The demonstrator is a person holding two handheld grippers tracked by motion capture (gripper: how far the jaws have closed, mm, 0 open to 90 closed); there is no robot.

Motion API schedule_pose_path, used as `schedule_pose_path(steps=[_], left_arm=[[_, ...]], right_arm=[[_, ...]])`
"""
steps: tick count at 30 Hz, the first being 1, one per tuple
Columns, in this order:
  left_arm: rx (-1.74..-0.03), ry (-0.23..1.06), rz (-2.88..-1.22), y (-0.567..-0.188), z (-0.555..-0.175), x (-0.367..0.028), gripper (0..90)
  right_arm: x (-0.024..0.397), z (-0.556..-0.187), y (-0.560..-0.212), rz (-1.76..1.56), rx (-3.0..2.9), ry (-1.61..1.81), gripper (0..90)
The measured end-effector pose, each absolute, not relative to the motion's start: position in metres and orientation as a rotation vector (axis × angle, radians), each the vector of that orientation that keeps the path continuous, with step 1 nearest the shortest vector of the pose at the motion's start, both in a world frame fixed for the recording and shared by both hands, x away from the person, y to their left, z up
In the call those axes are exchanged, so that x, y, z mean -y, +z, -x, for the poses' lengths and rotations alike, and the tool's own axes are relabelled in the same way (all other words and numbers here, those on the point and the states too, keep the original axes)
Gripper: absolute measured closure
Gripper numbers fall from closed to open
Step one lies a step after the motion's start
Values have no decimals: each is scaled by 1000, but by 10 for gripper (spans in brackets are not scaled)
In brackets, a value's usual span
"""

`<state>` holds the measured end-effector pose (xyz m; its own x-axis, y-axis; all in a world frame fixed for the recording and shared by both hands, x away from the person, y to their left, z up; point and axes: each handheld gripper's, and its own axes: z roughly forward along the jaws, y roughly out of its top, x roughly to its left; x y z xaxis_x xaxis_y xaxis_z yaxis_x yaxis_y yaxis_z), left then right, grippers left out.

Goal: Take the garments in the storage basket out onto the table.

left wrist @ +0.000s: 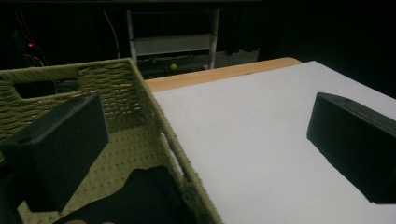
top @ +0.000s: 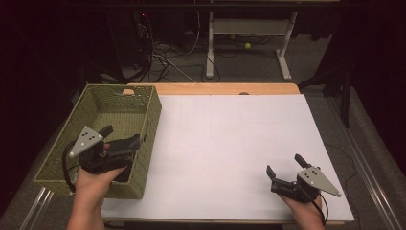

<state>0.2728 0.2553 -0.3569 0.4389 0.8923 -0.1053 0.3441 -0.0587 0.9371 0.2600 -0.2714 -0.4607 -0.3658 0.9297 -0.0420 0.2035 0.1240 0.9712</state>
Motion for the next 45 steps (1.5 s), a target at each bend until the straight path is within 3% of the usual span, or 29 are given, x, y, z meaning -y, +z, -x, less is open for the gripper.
schedule_pose_path(steps=[19, 34, 45], left_arm=[[-1237, 748, -1558, -361, -262, -323, 0], [-1247, 738, -1584, -358, -278, -308, 0], [-1319, 671, -1670, -359, -323, -315, 0]], right_arm=[[275, -259, -463, -1125, -1691, 1295, 0], [277, -252, -463, -1135, -1683, 1291, 0], [279, -253, -463, -1143, -1678, 1286, 0]])
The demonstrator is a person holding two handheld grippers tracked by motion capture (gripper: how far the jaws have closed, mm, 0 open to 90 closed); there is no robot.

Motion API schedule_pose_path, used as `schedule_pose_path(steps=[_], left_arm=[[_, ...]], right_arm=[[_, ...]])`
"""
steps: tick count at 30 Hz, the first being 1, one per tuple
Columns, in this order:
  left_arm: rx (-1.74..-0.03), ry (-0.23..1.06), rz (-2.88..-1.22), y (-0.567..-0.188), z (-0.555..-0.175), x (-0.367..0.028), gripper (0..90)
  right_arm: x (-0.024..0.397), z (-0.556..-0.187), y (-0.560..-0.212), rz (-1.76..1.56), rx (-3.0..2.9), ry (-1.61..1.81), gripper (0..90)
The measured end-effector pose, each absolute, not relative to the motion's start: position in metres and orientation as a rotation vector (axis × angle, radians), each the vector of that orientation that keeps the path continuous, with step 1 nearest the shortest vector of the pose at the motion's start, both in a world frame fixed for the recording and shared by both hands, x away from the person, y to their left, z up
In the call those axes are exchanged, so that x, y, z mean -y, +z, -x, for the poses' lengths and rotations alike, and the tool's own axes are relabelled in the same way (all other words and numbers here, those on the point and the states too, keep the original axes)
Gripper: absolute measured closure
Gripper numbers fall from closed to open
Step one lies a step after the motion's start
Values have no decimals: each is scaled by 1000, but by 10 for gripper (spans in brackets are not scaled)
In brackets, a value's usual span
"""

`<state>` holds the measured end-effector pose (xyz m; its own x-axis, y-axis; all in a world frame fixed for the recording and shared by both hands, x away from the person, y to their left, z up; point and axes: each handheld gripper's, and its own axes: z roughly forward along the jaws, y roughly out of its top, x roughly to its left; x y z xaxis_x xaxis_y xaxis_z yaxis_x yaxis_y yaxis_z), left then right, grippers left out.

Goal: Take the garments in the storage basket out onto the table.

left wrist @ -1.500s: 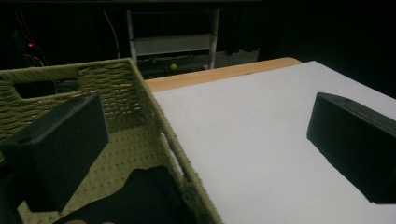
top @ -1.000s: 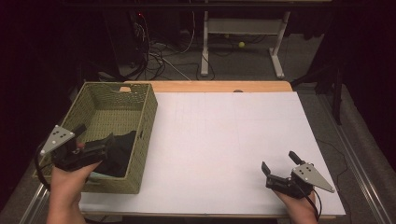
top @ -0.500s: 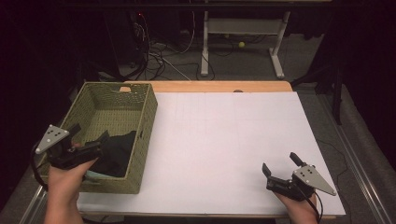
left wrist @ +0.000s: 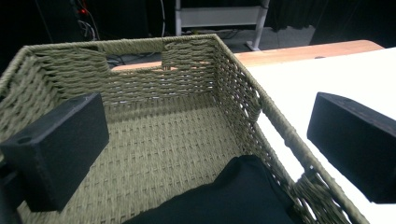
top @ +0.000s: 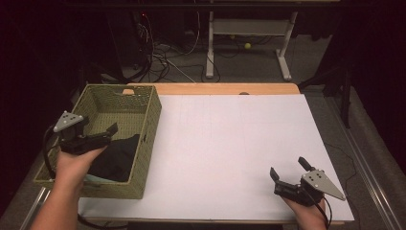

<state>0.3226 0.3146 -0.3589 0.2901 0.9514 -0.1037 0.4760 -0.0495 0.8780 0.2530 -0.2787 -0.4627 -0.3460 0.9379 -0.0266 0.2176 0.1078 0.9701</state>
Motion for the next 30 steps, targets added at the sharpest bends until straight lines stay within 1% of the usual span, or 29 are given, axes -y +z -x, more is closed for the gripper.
schedule_pose_path(steps=[1, 2, 5, 7, 8, 9, 10, 12, 15, 16, 17, 18, 19, 20, 25, 27, 30], left_arm=[[-1319, 671, -1670, -359, -323, -315, 0], [-1327, 627, -1679, -362, -330, -317, 0], [-1352, 580, -1711, -365, -336, -319, 0], [-1367, 542, -1770, -369, -342, -318, 0], [-1388, 502, -1842, -374, -347, -314, 0], [-1388, 502, -1842, -374, -347, -314, 0], [-1403, 478, -1876, -377, -350, -313, 0], [-1456, 408, -1955, -386, -358, -310, 0], [-1488, 384, -1998, -391, -362, -309, 0], [-1520, 350, -2034, -397, -365, -308, 0], [-1520, 350, -2034, -397, -365, -308, 0], [-1548, 297, -2075, -403, -368, -306, 0], [-1548, 297, -2075, -403, -368, -306, 0], [-1570, 276, -2118, -407, -370, -304, 0], [-1605, 228, -2139, -407, -373, -303, 0], [-1605, 164, -2160, -401, -373, -303, 0], [-1598, 131, -2187, -399, -371, -300, 0]], right_arm=[[279, -253, -463, -1143, -1678, 1286, 0], [279, -253, -463, -1140, -1677, 1288, 0], [279, -253, -463, -1144, -1674, 1296, 0], [280, -254, -463, -1151, -1673, 1298, 0], [281, -254, -464, -1158, -1673, 1301, 0], [281, -254, -464, -1158, -1673, 1301, 0], [281, -255, -463, -1154, -1672, 1300, 0], [282, -255, -464, -1158, -1671, 1300, 0], [283, -255, -464, -1164, -1670, 1301, 0], [283, -255, -464, -1162, -1672, 1299, 0], [283, -255, -464, -1162, -1672, 1300, 0], [283, -255, -464, -1161, -1672, 1300, 0], [283, -255, -464, -1161, -1672, 1300, 0], [283, -256, -464, -1162, -1673, 1299, 0], [284, -256, -464, -1163, -1673, 1299, 0], [284, -257, -464, -1165, -1674, 1300, 0], [283, -257, -463, -1163, -1675, 1302, 0]])
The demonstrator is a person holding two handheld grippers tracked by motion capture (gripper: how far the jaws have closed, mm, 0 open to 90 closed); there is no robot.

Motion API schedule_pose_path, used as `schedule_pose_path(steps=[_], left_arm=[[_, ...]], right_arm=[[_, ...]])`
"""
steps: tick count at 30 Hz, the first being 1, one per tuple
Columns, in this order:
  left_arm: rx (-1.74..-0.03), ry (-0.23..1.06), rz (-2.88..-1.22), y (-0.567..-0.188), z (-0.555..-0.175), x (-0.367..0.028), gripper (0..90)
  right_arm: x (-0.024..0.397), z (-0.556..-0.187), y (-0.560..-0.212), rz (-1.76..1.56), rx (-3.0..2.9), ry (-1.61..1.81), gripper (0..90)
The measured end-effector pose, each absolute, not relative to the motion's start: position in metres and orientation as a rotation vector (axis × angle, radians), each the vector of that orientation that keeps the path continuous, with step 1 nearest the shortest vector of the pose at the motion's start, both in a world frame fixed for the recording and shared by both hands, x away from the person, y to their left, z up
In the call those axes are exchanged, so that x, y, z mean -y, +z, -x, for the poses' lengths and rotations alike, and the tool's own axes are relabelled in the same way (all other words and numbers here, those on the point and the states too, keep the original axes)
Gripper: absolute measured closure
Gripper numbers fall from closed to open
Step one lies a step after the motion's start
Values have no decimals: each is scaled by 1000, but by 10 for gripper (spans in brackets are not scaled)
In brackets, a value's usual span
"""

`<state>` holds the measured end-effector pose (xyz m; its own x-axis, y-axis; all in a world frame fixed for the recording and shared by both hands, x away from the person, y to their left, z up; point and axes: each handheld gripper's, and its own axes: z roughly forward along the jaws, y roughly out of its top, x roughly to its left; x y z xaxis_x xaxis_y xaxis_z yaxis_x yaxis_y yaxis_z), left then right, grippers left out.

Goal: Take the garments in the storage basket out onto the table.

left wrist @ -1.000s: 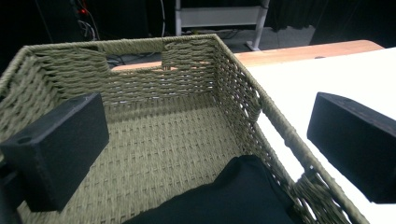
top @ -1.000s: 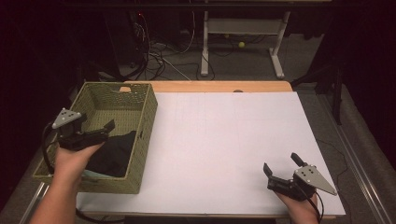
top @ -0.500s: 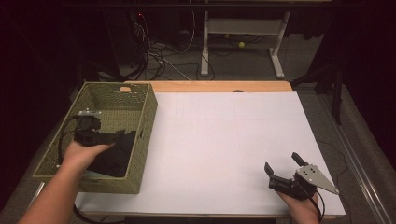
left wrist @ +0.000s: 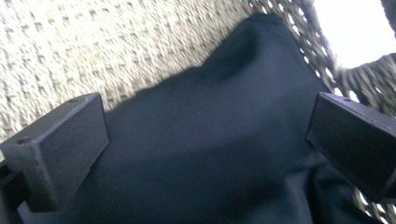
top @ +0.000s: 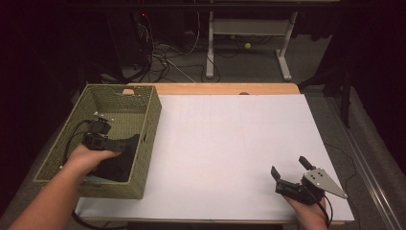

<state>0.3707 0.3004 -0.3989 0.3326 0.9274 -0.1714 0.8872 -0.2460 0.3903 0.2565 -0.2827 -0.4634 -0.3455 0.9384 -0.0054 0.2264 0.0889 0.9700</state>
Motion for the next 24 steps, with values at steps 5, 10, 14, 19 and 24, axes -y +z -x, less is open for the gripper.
schedule_pose_path(steps=[5, 10, 14, 19, 24], left_arm=[[-1600, 108, -2240, -403, -370, -297, 0], [-1624, 121, -2302, -402, -370, -299, 0], [-1640, 72, -2353, -409, -368, -300, 0], [-1657, 59, -2404, -420, -371, -296, 0], [-1656, 78, -2438, -428, -376, -295, 0]], right_arm=[[282, -257, -463, -1156, -1680, 1302, 0], [282, -256, -462, -1159, -1674, 1308, 0], [282, -257, -463, -1161, -1680, 1302, 0], [280, -256, -463, -1161, -1681, 1300, 0], [279, -256, -463, -1159, -1683, 1304, 0]])
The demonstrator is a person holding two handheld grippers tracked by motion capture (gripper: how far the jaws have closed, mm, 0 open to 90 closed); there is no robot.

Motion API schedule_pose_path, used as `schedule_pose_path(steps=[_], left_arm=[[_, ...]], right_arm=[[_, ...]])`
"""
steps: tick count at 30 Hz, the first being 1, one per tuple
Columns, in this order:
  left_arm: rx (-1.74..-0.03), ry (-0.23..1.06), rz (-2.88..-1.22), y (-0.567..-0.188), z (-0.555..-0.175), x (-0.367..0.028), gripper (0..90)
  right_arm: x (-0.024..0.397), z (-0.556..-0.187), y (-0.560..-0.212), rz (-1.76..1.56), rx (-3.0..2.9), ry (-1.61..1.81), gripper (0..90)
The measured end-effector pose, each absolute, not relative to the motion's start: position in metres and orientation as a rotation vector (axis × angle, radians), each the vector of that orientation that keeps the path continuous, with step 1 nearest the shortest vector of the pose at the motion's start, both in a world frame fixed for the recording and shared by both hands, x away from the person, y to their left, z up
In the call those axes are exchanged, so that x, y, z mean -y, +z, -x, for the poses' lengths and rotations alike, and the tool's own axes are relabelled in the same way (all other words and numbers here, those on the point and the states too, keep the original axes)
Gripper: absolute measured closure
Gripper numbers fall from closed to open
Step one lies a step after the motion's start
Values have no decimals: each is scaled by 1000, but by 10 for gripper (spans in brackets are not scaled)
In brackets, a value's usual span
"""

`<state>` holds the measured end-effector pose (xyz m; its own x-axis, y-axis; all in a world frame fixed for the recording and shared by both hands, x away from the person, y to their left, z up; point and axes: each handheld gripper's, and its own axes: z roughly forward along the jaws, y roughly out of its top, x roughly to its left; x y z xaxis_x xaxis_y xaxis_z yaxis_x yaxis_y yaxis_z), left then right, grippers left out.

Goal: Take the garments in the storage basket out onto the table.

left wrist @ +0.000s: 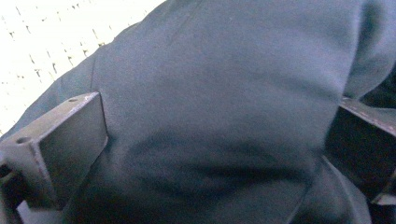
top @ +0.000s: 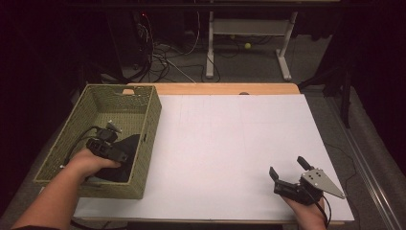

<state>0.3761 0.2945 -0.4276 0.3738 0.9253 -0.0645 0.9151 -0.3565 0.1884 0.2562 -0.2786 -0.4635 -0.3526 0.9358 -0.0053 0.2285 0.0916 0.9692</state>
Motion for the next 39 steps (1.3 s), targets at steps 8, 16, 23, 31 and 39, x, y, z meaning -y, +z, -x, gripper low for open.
schedule_pose_path(steps=[8, 16, 23, 31, 39], left_arm=[[-1637, 131, -2501, -439, -380, -290, 0], [-1647, 75, -2499, -422, -381, -297, 0], [-1654, -3, -2506, -419, -380, -303, 0], [-1648, -66, -2471, -411, -383, -313, 0], [-1646, -39, -2568, -429, -378, -307, 0]], right_arm=[[279, -259, -465, -1158, -1688, 1305, 0], [279, -259, -465, -1169, -1687, 1309, 0], [281, -258, -465, -1182, -1679, 1305, 0], [282, -257, -466, -1186, -1676, 1301, 0], [281, -256, -464, -1180, -1676, 1305, 0]])
